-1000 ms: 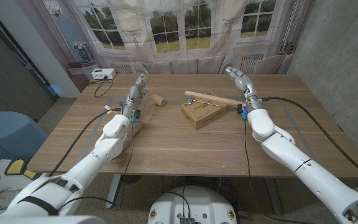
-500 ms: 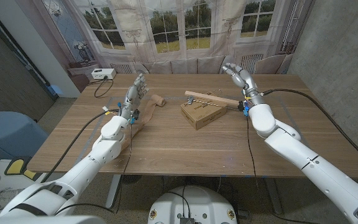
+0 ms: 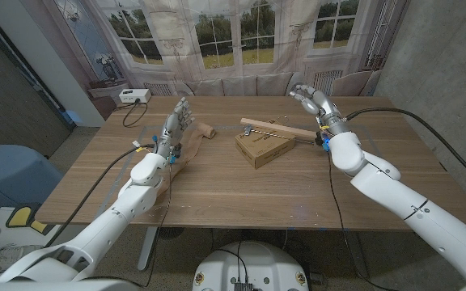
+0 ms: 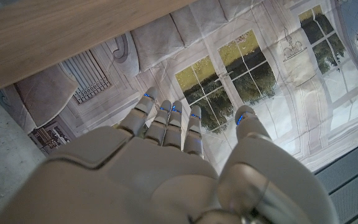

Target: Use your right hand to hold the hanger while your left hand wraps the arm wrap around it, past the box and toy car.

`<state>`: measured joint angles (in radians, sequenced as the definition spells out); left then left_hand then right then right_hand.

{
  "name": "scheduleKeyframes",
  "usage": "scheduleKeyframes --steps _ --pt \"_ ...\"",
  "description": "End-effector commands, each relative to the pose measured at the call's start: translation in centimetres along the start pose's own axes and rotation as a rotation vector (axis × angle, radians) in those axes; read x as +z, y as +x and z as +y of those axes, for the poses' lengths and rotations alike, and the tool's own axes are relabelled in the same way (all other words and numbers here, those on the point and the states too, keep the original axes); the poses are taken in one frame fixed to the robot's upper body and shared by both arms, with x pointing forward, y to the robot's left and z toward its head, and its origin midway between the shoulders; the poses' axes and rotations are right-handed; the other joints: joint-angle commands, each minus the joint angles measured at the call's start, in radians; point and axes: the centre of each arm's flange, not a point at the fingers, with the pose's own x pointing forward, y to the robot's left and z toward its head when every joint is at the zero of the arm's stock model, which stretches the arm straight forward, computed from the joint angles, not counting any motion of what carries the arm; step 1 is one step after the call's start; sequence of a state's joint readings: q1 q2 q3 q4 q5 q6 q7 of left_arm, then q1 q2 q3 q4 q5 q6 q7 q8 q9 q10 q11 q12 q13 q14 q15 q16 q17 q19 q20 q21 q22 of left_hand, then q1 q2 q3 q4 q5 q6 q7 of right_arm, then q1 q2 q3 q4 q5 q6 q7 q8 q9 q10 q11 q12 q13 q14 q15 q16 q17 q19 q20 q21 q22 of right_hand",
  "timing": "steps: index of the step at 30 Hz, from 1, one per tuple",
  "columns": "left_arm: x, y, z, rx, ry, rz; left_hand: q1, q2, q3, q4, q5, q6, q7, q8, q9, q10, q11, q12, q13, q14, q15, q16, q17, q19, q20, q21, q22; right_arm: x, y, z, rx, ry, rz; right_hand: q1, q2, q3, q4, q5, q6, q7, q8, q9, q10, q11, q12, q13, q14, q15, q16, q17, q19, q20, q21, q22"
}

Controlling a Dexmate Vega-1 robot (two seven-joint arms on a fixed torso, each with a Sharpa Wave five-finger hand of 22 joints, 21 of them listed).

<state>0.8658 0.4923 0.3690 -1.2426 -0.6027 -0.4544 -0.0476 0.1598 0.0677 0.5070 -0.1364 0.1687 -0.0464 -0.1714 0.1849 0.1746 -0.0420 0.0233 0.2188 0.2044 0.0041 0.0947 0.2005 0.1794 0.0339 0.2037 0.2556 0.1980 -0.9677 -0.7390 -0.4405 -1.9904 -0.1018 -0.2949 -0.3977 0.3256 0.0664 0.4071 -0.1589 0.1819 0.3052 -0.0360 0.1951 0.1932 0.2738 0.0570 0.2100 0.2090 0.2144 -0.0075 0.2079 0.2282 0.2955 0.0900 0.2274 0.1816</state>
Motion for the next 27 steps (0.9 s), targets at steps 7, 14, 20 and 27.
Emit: scheduleKeyframes --steps 7,14,20,27 --pt "0.59 -1.24 -0.01 0.008 0.004 0.007 -0.01 0.0 0.002 0.005 0.003 0.017 0.007 0.006 0.002 0.015 0.012 0.007 0.0 0.021 0.01 0.011 0.006 0.019 0.007 0.007 0.003 0.42 -0.37 -0.12 0.08 -0.22 0.093 0.04 0.017 0.027 -0.006 0.014 0.031 0.006 0.014 0.002 0.034 0.001 0.011 0.002 0.03 -0.008 0.015 -0.008 0.027 -0.002 0.004 0.001" --pt "0.57 -1.16 -0.15 0.001 0.007 0.011 -0.01 0.001 0.003 0.005 0.003 0.019 0.01 0.006 0.003 0.019 0.015 0.008 0.0 0.026 0.012 0.011 0.006 0.024 0.008 0.009 0.004 0.63 -0.12 0.11 0.107 -0.286 0.121 0.057 0.027 0.035 -0.009 0.017 0.04 0.007 0.015 0.002 0.042 -0.002 0.012 0.002 0.044 -0.012 0.019 -0.012 0.038 -0.001 0.006 0.001" --pt "0.35 -1.04 -0.25 -0.004 0.004 0.014 -0.011 0.002 0.003 0.005 0.003 0.021 0.012 0.006 0.003 0.02 0.017 0.009 0.0 0.03 0.012 0.011 0.007 0.029 0.009 0.011 0.004 0.66 0.03 0.39 0.131 -0.346 0.155 0.062 0.028 0.037 -0.009 0.017 0.044 0.01 0.016 0.002 0.048 -0.001 0.013 0.002 0.045 -0.013 0.018 -0.014 0.04 -0.001 0.006 0.001" --pt "0.23 -0.91 -0.31 -0.006 0.002 0.014 -0.011 0.002 0.003 0.005 0.003 0.022 0.013 0.006 0.003 0.021 0.018 0.009 0.0 0.033 0.013 0.011 0.007 0.032 0.01 0.011 0.005 0.52 0.21 0.56 0.151 -0.403 0.192 0.068 0.03 0.039 -0.01 0.018 0.044 0.01 0.015 0.002 0.049 -0.004 0.013 0.002 0.049 -0.015 0.019 -0.015 0.044 -0.003 0.006 0.001"
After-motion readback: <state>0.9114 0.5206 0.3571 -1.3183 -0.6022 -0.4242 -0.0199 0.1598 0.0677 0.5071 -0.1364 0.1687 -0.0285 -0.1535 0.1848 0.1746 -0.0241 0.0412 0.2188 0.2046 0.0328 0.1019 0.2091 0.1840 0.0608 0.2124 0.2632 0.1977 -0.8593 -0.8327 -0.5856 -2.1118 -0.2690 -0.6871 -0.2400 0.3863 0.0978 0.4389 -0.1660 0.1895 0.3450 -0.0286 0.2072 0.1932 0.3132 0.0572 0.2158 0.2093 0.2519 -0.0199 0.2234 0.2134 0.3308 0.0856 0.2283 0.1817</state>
